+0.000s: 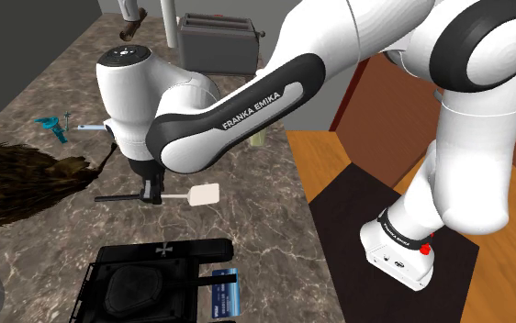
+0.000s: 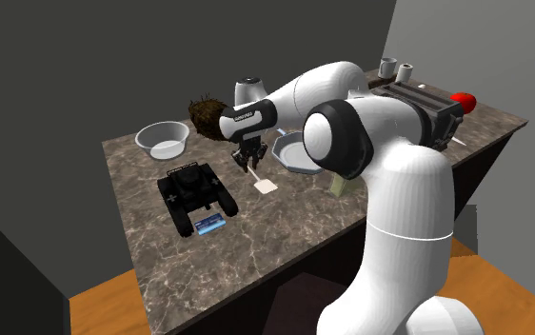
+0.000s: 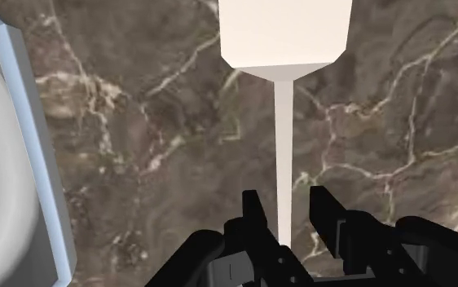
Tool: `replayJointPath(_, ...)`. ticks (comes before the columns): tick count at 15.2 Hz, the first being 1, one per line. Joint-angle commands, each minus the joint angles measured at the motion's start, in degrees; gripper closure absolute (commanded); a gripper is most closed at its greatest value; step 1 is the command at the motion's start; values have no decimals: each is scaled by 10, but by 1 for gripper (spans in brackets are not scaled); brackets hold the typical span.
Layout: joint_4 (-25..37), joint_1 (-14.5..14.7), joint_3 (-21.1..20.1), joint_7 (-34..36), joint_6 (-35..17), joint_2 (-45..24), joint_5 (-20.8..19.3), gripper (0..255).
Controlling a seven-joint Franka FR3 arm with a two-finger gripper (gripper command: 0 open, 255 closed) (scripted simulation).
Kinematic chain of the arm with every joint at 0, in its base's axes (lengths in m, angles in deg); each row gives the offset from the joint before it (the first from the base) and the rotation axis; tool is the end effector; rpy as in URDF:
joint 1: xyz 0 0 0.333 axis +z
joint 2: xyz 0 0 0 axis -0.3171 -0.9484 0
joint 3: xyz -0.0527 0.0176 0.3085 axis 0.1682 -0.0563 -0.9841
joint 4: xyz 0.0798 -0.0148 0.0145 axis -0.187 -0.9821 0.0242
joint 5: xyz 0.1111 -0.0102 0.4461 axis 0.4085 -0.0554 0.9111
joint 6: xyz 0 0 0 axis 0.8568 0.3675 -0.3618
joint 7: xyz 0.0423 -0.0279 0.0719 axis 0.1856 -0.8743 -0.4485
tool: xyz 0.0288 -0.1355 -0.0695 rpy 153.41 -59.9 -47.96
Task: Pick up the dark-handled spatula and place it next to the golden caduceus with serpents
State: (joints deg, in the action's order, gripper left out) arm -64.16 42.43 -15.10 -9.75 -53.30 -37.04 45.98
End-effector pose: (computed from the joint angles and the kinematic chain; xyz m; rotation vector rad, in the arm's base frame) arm 0.5178 0.5103 0.2511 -2.8001 -1.3552 -0.0927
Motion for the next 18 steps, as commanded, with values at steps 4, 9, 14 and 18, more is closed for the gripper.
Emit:
replayJointPath(4, 0, 0, 0, 0, 0, 0, 0, 255)
replayJointPath(9, 3, -1, -1, -1, 6, 4, 2, 255)
replayJointPath(14, 18, -3, -6, -7, 37, 20, 11, 255)
replayJointPath(18, 33, -5, -9, -11, 63, 32, 17, 255)
